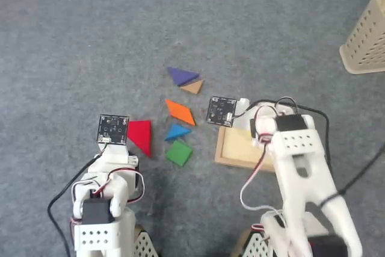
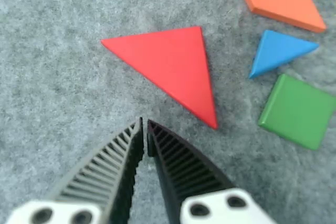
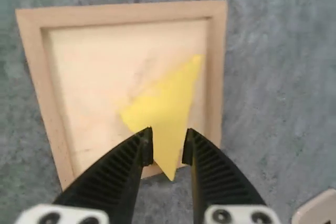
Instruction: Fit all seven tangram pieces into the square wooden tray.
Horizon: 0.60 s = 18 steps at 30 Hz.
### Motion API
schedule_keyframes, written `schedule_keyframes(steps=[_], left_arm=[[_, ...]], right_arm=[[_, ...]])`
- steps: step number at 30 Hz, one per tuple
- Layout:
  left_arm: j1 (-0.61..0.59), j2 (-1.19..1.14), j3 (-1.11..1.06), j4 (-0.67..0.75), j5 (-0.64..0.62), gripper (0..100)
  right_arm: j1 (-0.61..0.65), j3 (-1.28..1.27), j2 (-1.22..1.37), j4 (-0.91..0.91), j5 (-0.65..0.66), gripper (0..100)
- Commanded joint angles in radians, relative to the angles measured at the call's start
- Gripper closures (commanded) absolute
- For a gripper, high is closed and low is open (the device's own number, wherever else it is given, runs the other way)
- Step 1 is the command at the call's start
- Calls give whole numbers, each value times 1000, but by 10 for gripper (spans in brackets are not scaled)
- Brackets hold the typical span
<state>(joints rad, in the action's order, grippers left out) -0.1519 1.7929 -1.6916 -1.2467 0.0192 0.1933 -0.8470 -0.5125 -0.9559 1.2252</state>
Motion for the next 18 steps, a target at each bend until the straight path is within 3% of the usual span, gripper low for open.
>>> schedule_keyframes(steps=[1, 3, 6, 11, 16, 18], left_arm=[[-3, 6, 5, -3, -6, 989], [-3, 6, 5, -3, -6, 989], [-3, 6, 5, -3, -6, 989], [-3, 6, 5, -3, -6, 989], [-3, 6, 5, -3, -6, 989], [-3, 6, 5, -3, -6, 989]], right_arm=[[-19, 5, -151, -24, -129, 909], [-39, 2, -173, -33, -195, 913], [-51, -37, -148, -2, -247, 997], [-81, -135, -10, 130, -258, 991], [-191, -91, 166, 259, -519, 993], [-196, -54, 246, 262, -546, 993]])
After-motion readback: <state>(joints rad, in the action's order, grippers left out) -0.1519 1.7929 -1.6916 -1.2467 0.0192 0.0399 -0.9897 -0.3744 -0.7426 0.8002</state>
